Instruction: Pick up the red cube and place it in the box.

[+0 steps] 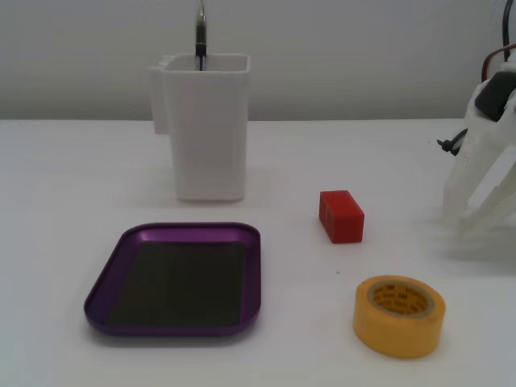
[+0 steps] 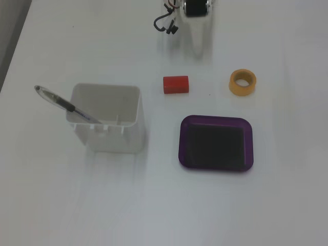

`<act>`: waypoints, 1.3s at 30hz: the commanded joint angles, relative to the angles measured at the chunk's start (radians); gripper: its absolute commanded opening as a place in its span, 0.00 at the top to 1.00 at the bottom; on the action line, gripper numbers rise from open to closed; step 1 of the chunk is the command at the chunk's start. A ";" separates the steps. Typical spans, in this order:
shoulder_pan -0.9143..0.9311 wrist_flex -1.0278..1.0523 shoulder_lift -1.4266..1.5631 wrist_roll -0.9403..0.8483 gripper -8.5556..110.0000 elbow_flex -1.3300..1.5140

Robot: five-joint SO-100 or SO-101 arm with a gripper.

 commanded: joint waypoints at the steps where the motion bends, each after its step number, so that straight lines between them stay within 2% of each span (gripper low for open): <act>1: -0.006 0.003 0.049 -0.006 0.93 -0.003; 8: 0.009 0.005 0.048 -0.020 0.93 -0.014; 16: 0.040 -0.035 0.028 -0.127 0.93 -0.296; 20: 0.147 -0.078 -0.049 -0.285 0.93 -0.416; 25: 0.236 -0.069 -0.370 -0.410 0.89 -0.523; 32: 0.236 -0.067 -0.933 -0.414 0.78 -0.782; 39: 0.247 -0.071 -1.393 -0.419 0.76 -1.063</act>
